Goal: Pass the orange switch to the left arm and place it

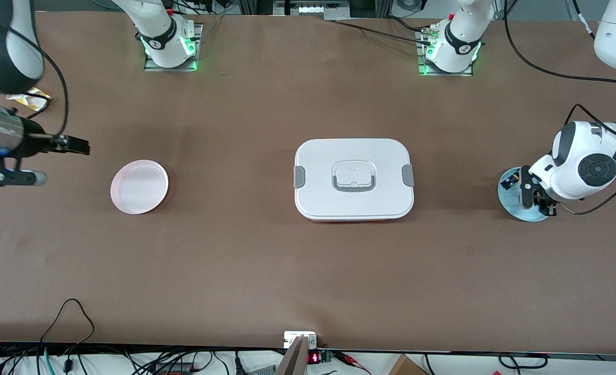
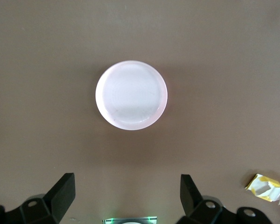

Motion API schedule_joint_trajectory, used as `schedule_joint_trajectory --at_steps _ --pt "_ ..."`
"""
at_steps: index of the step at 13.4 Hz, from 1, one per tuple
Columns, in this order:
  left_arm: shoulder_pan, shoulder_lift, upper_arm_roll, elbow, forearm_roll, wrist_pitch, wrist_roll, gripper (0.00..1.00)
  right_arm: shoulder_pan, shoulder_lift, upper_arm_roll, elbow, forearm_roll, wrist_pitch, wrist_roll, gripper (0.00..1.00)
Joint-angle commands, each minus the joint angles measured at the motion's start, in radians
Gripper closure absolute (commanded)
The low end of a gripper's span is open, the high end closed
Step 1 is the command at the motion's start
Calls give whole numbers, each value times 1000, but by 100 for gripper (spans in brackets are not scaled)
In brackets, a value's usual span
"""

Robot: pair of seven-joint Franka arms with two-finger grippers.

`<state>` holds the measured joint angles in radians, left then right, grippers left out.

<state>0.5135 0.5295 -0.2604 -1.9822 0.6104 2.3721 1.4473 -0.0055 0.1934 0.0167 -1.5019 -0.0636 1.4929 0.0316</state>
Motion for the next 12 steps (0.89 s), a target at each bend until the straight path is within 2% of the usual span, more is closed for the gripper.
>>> schedule_joint_trajectory --at_steps 1,2,3,4,6,9,10,12 --pt "14 14 -10 0 22 22 -21 81 27 -24 -20 59 28 -101 11 0" --pt "14 15 -10 0 22 22 -21 73 30 -60 -23 5 50 -74 20 0" --pt "14 15 -10 0 22 22 -22 46 30 -112 -23 -74 48 -21 24 0" --pt "14 11 -10 0 22 10 -22 0 29 -155 -23 -139 56 10 24 0" --pt "13 4 -14 3 22 -7 -28 0 15 -178 -31 -172 57 3 8 0" --pt "13 -29 -20 6 22 -49 -31 0 13 -181 -31 -124 57 9 -30 0" --pt "5 -52 -26 11 19 -103 -36 0 13 -184 -31 -124 59 16 -19 0" --pt "7 -118 -101 29 9 -247 -73 0 13 -184 -32 -124 79 49 -19 0"
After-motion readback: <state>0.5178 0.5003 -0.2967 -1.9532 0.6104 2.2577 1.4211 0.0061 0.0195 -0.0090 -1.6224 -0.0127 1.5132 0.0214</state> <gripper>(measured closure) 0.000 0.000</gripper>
